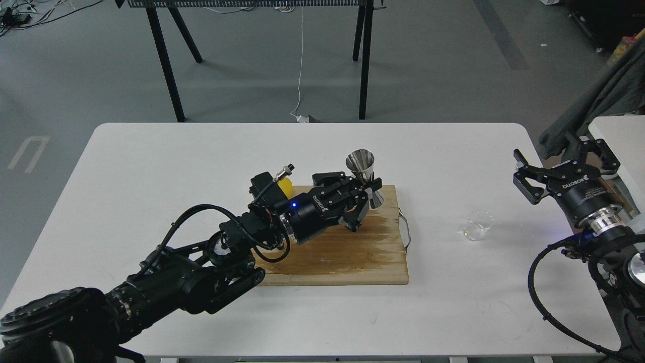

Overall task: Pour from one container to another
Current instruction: 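Carry the jigger with the left gripper onto the cutting board, then lower the jigger onto the board and open the left gripper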

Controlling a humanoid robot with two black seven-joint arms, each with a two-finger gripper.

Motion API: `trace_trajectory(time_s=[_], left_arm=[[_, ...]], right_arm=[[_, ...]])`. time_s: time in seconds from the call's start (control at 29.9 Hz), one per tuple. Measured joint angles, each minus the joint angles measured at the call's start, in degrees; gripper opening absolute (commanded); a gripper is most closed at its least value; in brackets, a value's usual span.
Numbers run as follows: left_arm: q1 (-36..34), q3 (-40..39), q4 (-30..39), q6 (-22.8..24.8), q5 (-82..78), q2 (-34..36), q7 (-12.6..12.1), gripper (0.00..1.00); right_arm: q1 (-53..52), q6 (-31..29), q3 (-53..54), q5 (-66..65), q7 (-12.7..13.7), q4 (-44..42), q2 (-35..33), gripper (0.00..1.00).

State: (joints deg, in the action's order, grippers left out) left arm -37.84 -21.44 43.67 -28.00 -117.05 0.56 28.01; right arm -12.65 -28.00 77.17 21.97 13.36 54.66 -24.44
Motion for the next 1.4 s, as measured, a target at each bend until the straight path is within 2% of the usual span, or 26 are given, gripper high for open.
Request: trace_trajectory(time_s=[0.37,0.6,0.77,1.1,1.3,1.4], left_arm=[[0.56,3.12,-8.05,0.0,-0.16,-0.56,-0.02,0.07],[2.81,3.51,-8.68,0.0,-0.11,-0.57,-0.02,0.08],[3.34,3.51,-9.04,0.0,-0.11,-0.57,-0.02,0.13],[3.55,3.51,-10.23,0.0,-0.06,-0.57,-0.02,0.15],[3.55,3.57,-11.08,0.0,-0.06,-0.56,-0.02,0.22],[3.71,3.59,-11.11,0.0,-0.08,-0.57,-0.02,0.3]], right_arm=[[-0.1,0.0,0.02,0.0,0.0,0.0,-0.15,0.99],[-0.03,0.0,0.09,0.0,0.0,0.0,-0.18,0.99],[-0.01,0.0,0.09,0.0,0.0,0.0,-0.17,0.99],[0.0,0.0,0.09,0.0,0.0,-0.07,-0.08,0.99],[-0.01,0.0,0.09,0.0,0.0,-0.08,-0.08,0.99],[0.05,0.0,0.09,0.0,0.0,-0.08,-0.08,0.99]])
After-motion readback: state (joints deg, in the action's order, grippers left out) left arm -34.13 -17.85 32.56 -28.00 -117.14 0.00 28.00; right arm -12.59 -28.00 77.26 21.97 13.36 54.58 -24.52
